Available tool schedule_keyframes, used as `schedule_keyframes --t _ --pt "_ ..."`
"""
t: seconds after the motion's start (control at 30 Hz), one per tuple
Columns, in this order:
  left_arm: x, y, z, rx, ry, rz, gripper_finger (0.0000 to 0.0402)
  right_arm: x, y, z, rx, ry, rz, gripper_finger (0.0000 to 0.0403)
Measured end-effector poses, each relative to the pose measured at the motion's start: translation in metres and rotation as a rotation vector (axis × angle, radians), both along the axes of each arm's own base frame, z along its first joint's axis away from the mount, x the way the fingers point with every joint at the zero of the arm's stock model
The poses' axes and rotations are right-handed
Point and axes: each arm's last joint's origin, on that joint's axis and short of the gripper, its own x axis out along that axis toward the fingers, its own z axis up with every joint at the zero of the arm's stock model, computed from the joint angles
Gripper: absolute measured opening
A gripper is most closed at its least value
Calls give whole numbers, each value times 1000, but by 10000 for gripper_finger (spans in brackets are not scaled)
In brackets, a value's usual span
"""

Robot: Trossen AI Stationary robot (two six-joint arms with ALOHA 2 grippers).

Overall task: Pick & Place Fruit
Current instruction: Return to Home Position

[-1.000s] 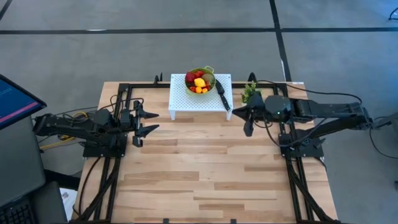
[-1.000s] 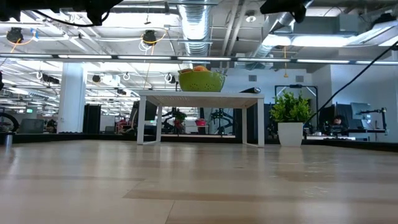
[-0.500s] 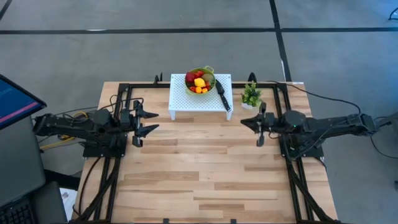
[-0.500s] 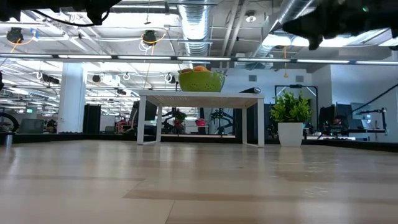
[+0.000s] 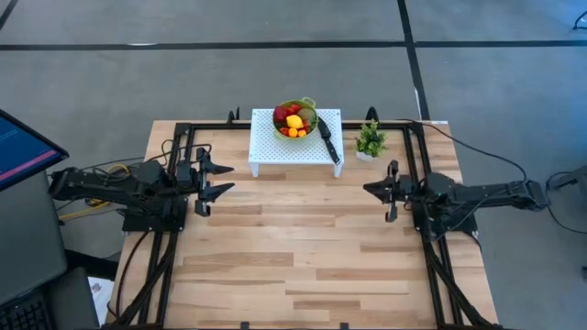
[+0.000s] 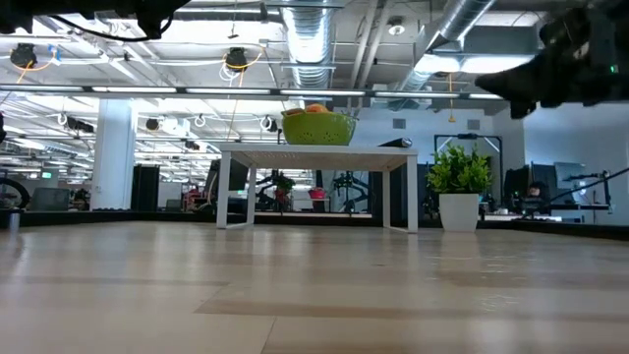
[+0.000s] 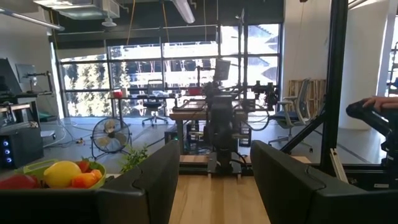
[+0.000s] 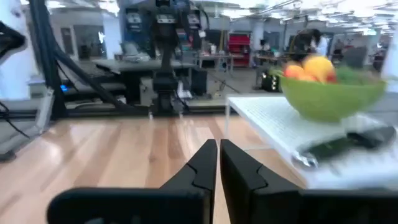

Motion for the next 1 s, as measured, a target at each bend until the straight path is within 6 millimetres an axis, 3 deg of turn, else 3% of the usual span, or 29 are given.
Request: schedule_keyframes --t 0.27,1.0 --pt "0 0 1 -1 -9 1 191 -19 -10 -6 87 -49 -100 18" --pt "0 0 2 -1 -18 0 191 -19 -14 -12 132 -3 -132 16"
